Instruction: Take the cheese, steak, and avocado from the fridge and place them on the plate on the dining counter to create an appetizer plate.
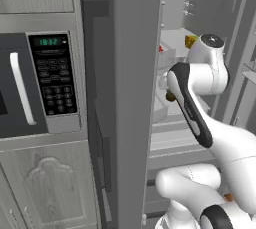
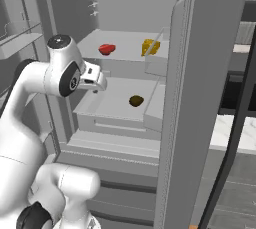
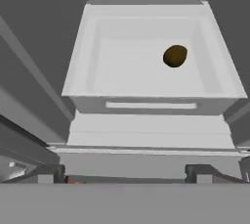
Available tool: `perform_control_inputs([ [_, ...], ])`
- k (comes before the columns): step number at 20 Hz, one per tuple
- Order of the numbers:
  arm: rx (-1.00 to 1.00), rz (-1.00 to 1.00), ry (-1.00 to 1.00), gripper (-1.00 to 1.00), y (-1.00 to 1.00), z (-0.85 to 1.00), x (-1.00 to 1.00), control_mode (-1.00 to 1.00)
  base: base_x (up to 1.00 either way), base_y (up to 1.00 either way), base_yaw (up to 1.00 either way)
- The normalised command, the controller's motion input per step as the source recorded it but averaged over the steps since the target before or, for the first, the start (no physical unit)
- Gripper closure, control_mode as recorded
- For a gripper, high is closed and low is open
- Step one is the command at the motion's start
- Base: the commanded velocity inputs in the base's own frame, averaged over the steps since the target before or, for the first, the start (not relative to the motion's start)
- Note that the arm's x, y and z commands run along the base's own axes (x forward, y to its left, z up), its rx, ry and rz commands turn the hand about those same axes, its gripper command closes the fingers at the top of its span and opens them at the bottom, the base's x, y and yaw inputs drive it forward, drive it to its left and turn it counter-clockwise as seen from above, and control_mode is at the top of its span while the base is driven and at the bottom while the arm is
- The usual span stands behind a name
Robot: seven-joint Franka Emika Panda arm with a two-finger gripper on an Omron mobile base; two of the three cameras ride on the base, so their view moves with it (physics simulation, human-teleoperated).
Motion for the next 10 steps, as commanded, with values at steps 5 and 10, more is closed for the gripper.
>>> perform_control_inputs([
  [5,0.00,-0.01,-0.06,-1.00,-0.01,0.21,0.02,-1.00,0.00,0.00,0.00],
  [10,0.00,-0.03,0.00,-1.00,0.00,0.38,0.16,-1.00,0.00,0.00,0.00],
])
